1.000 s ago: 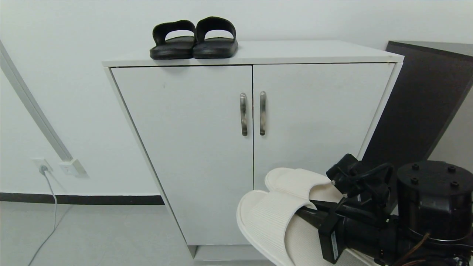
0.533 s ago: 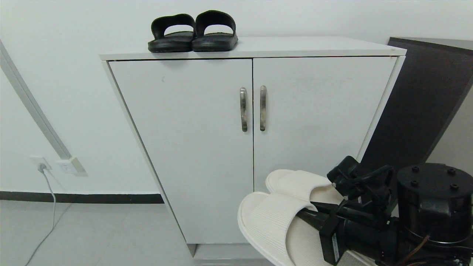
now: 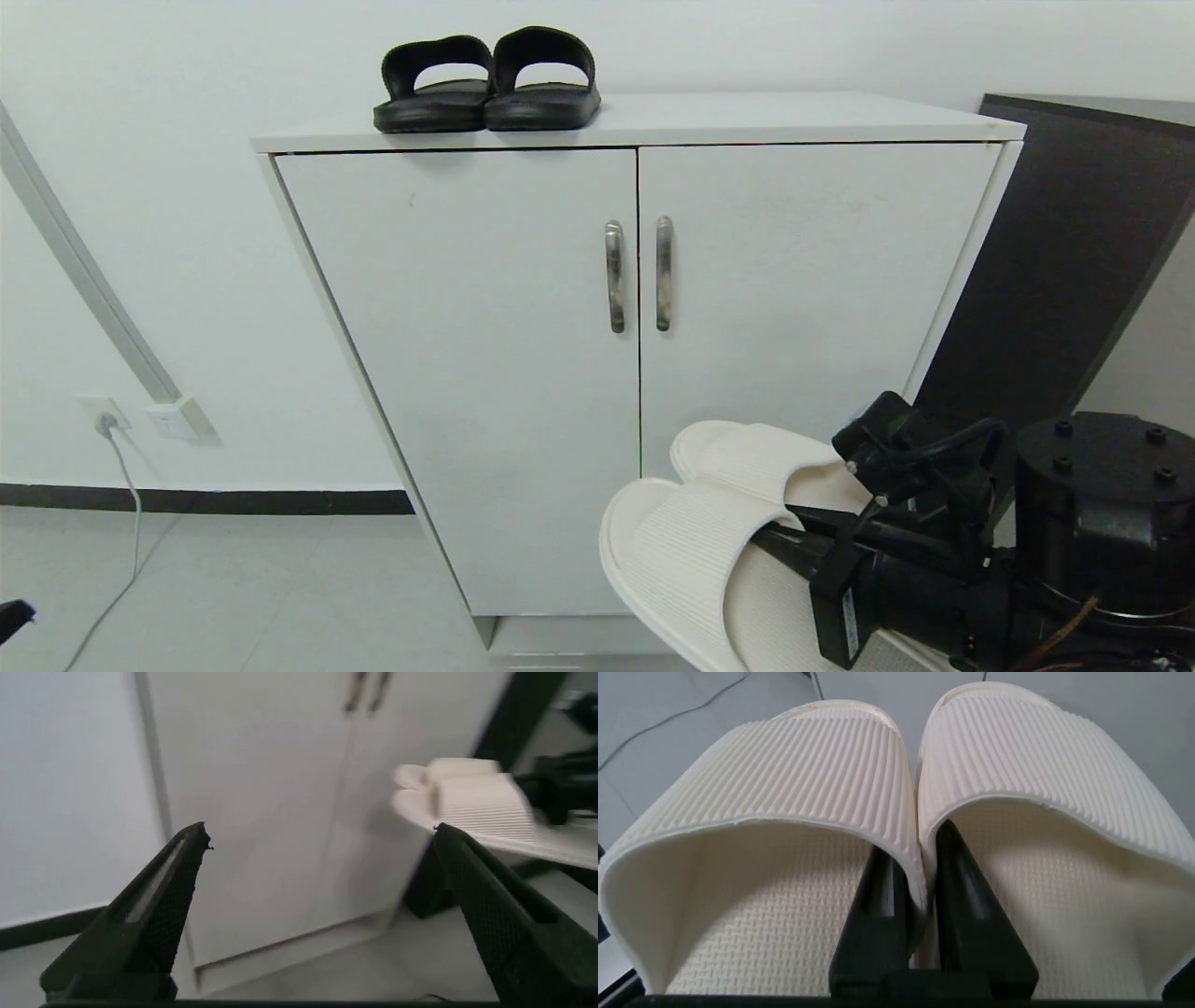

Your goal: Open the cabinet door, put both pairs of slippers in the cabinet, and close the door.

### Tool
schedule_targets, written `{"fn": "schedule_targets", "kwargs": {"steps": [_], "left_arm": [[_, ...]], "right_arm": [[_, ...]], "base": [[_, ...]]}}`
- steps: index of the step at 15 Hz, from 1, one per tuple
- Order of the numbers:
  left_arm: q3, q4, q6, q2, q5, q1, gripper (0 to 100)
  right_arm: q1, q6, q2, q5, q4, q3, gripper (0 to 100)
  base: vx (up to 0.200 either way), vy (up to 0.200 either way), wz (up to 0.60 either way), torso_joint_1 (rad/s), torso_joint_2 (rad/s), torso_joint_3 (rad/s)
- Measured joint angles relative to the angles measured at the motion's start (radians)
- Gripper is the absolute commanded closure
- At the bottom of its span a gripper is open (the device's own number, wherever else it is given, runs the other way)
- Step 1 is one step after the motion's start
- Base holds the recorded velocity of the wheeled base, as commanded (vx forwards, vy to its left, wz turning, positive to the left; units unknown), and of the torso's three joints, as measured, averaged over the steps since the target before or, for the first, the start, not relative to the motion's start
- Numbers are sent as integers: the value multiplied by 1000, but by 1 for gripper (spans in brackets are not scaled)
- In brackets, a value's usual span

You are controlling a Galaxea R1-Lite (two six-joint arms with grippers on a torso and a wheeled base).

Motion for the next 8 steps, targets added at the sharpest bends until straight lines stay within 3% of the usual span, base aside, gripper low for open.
{"fn": "schedule_targets", "kwargs": {"steps": [2,4,6,8], "left_arm": [[-35,-39,-1,109,-70,-6,0],[-86,-77,-1,226,-110,-49,0],[-130,-104,-2,326,-100,-155,0],[-188,-123,-6,435,-14,-302,0]], "right_arm": [[0,0,0,3,-4,-1,100],[0,1,1,14,-4,-1,100],[0,2,2,17,-3,2,100],[0,2,3,20,-2,5,100]], "base": [[0,0,0,1,28,-1],[0,0,0,0,0,0],[0,0,0,0,0,0],[0,0,0,0,0,0]]}}
